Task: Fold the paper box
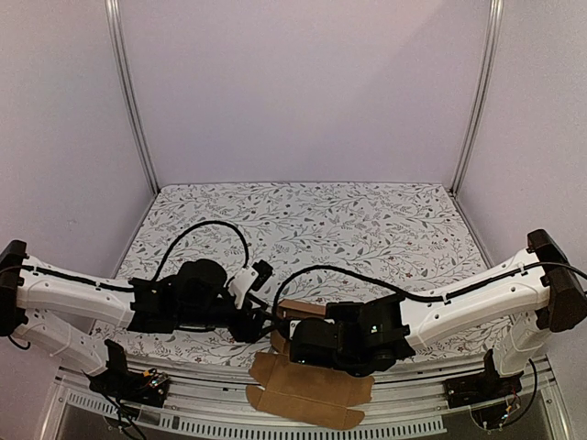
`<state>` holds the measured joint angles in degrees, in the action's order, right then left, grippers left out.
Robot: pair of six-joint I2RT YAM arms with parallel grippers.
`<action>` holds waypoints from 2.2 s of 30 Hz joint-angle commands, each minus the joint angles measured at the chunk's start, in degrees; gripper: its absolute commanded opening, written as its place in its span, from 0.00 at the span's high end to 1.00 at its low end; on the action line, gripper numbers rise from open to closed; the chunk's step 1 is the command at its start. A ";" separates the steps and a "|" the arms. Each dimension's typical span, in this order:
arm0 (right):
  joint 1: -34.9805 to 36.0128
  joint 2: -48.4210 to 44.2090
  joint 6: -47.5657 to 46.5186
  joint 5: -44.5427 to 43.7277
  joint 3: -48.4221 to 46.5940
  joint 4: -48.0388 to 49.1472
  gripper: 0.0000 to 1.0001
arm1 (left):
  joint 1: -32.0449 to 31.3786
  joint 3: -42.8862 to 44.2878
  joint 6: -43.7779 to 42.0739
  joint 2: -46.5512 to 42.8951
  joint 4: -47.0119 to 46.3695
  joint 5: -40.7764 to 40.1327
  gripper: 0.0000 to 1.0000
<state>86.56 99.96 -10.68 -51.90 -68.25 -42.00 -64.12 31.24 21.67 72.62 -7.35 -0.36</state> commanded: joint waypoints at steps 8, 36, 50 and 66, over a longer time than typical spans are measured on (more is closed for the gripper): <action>-0.15 0.77 1.71 0.92 -0.86 -0.50 1.00 | -0.39 -2.49 2.89 -2.72 2.06 4.91 0.38; 4.20 3.81 -0.43 -9.82 1.31 3.54 1.00 | -2.40 -6.38 7.32 -2.77 -4.02 8.67 0.41; 7.70 6.49 0.51 -19.41 6.11 9.17 1.00 | -4.72 -8.38 7.17 -1.03 -6.95 5.10 0.43; 9.34 6.73 3.25 -19.89 7.66 10.18 1.00 | -6.89 -7.20 4.94 5.92 -11.41 2.40 0.65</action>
<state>95.00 105.97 -9.04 -71.26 -61.06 -32.45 -70.00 23.81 27.68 77.34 -17.28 3.68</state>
